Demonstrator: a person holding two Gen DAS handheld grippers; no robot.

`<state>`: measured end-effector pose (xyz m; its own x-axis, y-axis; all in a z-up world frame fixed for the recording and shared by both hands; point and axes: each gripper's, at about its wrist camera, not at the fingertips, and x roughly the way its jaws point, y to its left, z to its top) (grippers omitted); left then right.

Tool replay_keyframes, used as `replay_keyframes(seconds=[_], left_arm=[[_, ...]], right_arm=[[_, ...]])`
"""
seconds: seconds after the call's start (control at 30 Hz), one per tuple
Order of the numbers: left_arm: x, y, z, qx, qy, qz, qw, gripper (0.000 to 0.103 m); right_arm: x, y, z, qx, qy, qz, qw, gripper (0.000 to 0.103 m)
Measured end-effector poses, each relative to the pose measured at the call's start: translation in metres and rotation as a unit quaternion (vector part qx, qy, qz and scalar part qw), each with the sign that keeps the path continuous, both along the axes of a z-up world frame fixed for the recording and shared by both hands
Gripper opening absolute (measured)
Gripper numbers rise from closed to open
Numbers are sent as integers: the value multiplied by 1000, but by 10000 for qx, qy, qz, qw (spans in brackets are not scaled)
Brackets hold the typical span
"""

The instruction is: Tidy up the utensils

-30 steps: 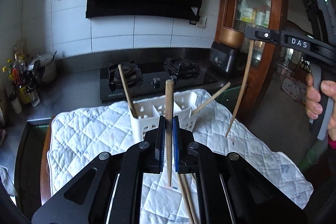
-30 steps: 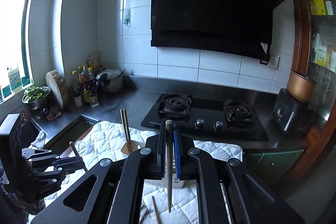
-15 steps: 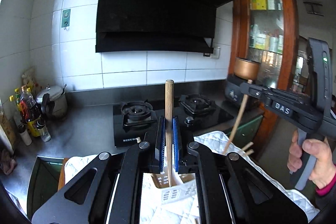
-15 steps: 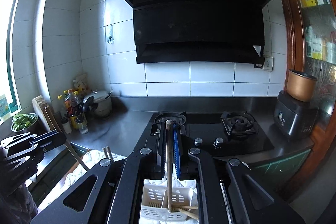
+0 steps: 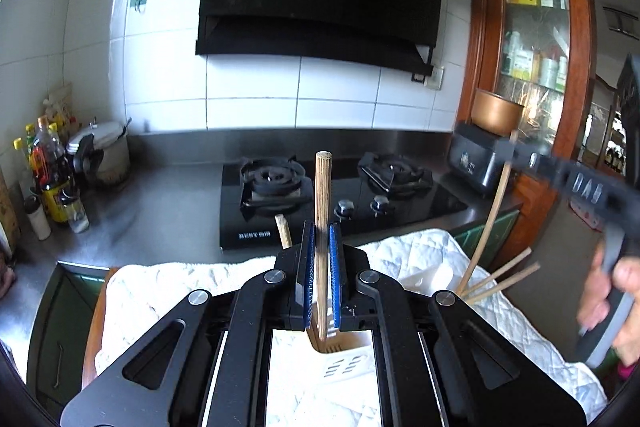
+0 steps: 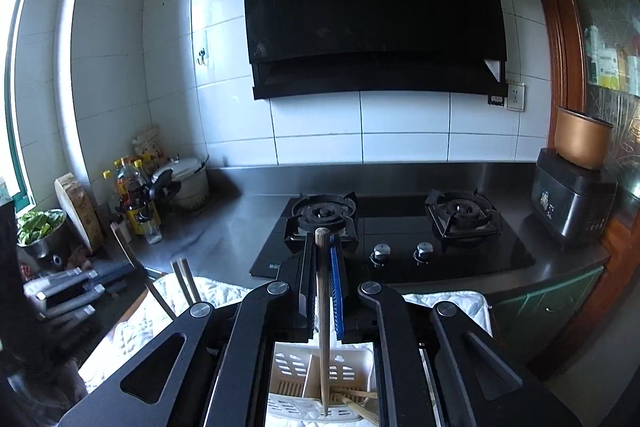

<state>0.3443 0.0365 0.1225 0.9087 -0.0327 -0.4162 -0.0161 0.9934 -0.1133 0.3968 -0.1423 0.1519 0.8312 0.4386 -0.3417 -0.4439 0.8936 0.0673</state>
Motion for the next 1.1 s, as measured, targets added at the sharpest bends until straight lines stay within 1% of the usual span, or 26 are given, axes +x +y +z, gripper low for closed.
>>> replay_keyframes(seconds=[0.13,0.23,0.37,0.53,0.63,0.73,0.83,0.9,0.97,1.03,1.07,1.1], left_arm=[[5,0,-11,7,132,-39,9999,6],[5,-2,-18,39,198,-80,9998,6],[5,-6,-24,105,265,-109,9995,7],[3,-7,-27,100,294,-112,9995,8],[0,-8,-25,95,271,-139,9995,8],[-4,-7,-22,35,237,-136,9996,9],[-11,-5,-17,-19,186,-135,9997,9],[-18,-5,-14,-42,151,-150,9998,10],[-25,-4,-11,-69,119,-150,9998,10],[-34,-4,-9,-106,90,-156,9998,10],[-39,-5,-9,-120,95,-158,9998,10],[-45,-5,-9,-146,106,-179,9997,10]], right_arm=[[-7,0,12,30,-286,-87,9995,7],[-3,-2,12,97,-290,-151,9994,7],[6,-4,2,114,-101,-173,9997,7],[14,-3,-19,68,216,-129,9997,7],[12,-1,-30,-49,284,-114,9995,7],[8,-4,-36,-32,351,-98,9993,8],[0,-7,-38,-54,323,-104,9994,14],[-9,-11,-36,-68,248,-92,9996,22],[-20,-17,-34,-98,152,-85,9998,24],[-33,-25,-32,-63,118,-37,9999,29],[-39,-29,-32,-56,110,-16,9999,34],[-47,-33,-32,-72,87,-11,9999,37]])
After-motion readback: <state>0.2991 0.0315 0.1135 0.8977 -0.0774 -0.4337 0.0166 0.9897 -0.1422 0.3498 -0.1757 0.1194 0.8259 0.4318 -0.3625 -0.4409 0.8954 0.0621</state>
